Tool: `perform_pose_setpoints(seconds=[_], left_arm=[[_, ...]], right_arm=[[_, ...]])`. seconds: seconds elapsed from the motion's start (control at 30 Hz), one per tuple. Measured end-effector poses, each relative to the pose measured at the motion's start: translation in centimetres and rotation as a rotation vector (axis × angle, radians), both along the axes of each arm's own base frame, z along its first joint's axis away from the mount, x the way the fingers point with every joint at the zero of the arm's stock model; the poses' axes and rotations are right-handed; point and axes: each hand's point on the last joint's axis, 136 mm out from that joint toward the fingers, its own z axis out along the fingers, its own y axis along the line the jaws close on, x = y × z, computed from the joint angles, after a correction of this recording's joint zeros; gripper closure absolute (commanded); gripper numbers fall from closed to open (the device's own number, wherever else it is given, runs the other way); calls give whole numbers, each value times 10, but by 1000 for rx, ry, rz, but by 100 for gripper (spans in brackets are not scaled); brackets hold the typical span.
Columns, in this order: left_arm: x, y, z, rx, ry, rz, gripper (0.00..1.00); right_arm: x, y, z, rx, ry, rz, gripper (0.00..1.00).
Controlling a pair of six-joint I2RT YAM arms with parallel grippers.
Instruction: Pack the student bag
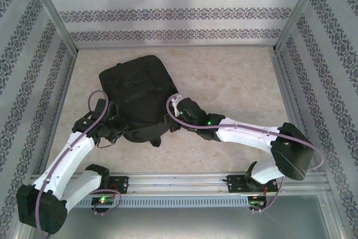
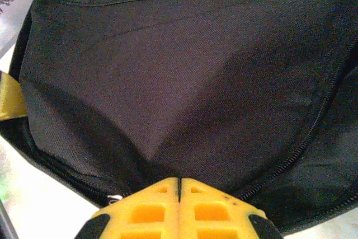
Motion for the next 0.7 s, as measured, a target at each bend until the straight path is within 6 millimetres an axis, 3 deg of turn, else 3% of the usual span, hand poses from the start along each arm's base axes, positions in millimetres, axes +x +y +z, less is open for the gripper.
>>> perform_pose_setpoints(seconds=[0.2,0.37,0.53,0.7], left_arm=[[3,11,-1,88,23,-40,93],[8,31,-1,196,38,-46,85],[16,58,5,327,65,-35,64],[27,72,19,364,47,-3,41]], right_arm=[[-7,11,3,24,27,61,100],[-10,36,3,44,54,107,100],[-16,74,7,88,105,139,100],[-7,85,16,156,159,93,100]])
